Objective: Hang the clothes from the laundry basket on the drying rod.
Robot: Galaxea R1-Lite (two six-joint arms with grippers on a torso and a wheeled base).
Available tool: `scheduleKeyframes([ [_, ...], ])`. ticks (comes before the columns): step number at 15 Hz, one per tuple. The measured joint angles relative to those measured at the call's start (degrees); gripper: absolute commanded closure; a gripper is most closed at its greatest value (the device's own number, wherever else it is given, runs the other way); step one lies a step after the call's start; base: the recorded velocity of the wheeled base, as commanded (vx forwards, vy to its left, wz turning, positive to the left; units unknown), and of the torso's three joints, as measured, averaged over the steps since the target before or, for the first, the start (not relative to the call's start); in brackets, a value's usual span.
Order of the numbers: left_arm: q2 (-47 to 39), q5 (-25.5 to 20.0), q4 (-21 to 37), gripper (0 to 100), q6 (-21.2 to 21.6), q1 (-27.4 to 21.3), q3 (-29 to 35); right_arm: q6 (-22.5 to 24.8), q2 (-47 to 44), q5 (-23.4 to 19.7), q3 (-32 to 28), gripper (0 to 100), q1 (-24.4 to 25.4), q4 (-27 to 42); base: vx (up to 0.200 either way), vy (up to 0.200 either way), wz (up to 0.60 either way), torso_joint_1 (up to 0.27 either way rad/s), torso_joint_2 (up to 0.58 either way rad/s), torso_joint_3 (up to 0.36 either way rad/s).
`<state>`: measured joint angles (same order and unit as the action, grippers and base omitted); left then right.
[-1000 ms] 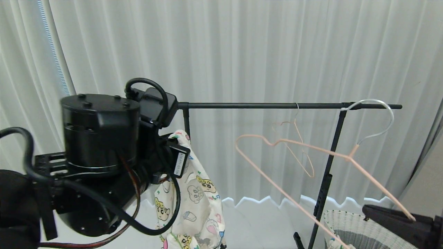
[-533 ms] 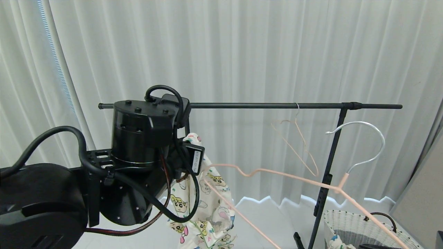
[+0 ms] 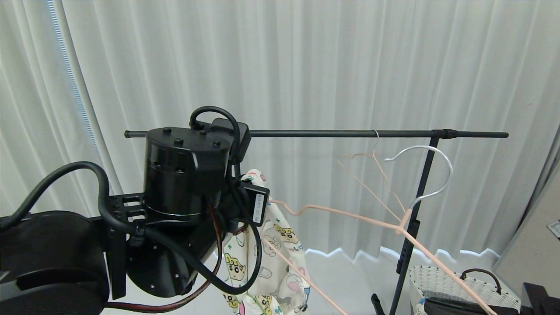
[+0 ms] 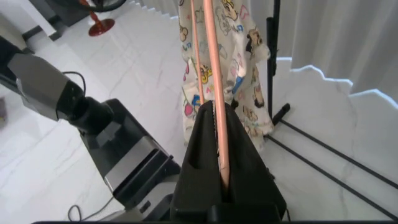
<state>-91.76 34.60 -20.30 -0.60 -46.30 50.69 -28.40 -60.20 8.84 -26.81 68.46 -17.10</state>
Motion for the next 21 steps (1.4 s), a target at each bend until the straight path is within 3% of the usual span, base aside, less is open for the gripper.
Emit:
scheduleKeyframes([
  [8,3.25,0.11,0.24,100,0.06,-3.34,-0.13,0.13,-8.29,3.91,-1.19,100,-0.09,-9.03,0.0,0.0,0.0,0.0,0.0,0.0],
  [15,6.21,0.29,0.29,100,0.09,-7.19,0.33,0.38,-18.65,6.75,-6.18,100,-0.09,-15.35,0.0,0.0,0.0,0.0,0.0,0.0],
  [18,7.12,0.02,0.32,100,0.09,-7.08,0.82,0.4,-22.55,9.68,-7.12,100,0.13,-18.26,0.0,0.0,0.0,0.0,0.0,0.0],
  [21,7.53,0.07,0.43,100,0.11,-3.34,0.88,0.4,-23.84,12.97,-7.06,100,0.15,-18.33,0.0,0.0,0.0,0.0,0.0,0.0],
])
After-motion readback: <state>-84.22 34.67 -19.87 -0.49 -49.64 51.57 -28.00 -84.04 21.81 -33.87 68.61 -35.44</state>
